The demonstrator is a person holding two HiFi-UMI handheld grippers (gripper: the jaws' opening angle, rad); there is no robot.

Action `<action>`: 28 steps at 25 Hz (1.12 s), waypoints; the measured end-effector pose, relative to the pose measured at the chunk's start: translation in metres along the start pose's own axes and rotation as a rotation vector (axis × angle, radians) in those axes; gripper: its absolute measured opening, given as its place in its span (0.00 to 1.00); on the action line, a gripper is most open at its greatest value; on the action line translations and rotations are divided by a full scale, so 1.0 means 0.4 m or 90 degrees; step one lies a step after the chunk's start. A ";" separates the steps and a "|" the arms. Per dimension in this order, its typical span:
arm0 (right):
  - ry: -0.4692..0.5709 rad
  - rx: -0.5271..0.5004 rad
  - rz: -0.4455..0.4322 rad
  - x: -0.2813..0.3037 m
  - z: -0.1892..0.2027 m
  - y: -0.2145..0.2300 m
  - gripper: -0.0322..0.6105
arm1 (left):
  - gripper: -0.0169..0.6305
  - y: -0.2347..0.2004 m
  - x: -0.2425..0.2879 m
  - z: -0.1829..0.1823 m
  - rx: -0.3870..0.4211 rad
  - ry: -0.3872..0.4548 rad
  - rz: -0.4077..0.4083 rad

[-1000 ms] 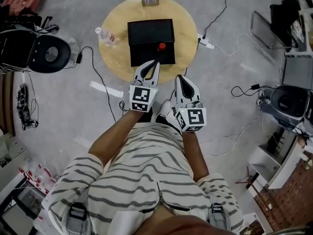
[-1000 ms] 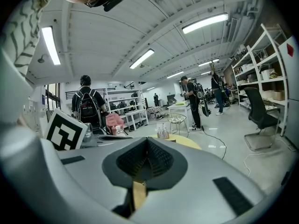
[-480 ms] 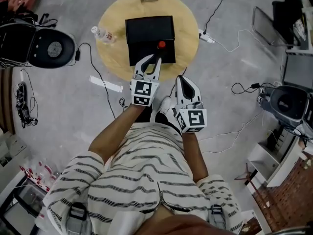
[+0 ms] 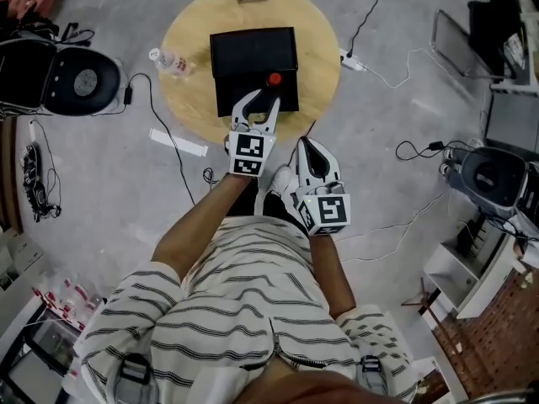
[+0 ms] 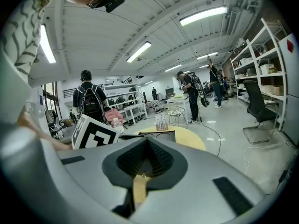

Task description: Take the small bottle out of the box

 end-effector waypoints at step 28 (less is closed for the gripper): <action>-0.051 0.006 0.027 -0.036 0.056 0.025 0.08 | 0.29 -0.032 0.170 0.106 0.003 -0.074 -0.020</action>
Point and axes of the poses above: the fingertips, and each gripper's own axes: x forward along the fingers, y to its right, z out of its underside, the point moved 6 cm from there along -x, backward along the fingers, and after that the axes turned 1 degree about x, right-handed, at the moved point
